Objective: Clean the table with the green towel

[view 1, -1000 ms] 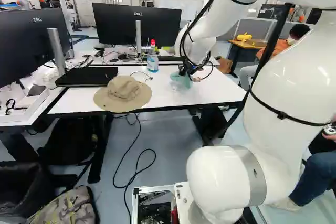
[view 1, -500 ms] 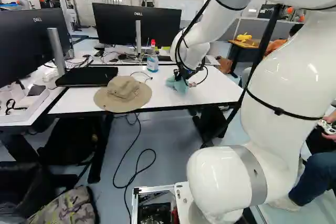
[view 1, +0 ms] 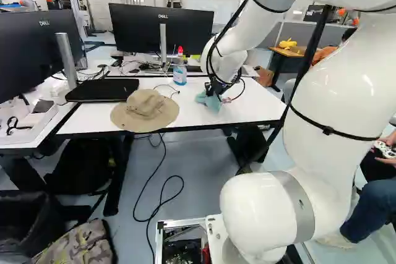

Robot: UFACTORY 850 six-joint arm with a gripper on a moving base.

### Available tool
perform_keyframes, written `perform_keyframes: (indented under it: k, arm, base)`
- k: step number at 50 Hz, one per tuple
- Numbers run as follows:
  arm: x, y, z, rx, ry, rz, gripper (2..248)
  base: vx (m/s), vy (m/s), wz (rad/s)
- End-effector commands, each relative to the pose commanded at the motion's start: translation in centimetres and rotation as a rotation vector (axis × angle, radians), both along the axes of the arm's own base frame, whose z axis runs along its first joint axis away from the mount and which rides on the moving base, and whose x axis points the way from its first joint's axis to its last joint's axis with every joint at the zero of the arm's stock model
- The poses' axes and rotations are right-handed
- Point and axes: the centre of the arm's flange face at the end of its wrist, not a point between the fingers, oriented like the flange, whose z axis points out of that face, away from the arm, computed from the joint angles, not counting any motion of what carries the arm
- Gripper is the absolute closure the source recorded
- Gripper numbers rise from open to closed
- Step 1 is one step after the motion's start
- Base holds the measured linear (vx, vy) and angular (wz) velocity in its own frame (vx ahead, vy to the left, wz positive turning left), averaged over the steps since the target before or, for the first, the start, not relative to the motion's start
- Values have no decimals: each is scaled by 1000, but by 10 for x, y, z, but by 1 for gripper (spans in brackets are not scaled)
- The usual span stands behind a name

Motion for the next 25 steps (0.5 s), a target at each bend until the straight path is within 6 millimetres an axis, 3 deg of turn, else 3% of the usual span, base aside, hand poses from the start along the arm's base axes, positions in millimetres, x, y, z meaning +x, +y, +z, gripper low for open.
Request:
perform_keyframes:
  k: [25]
  arm:
    - [-6,0,-4,0,78,0,201]
  base:
    - [0,0,0]
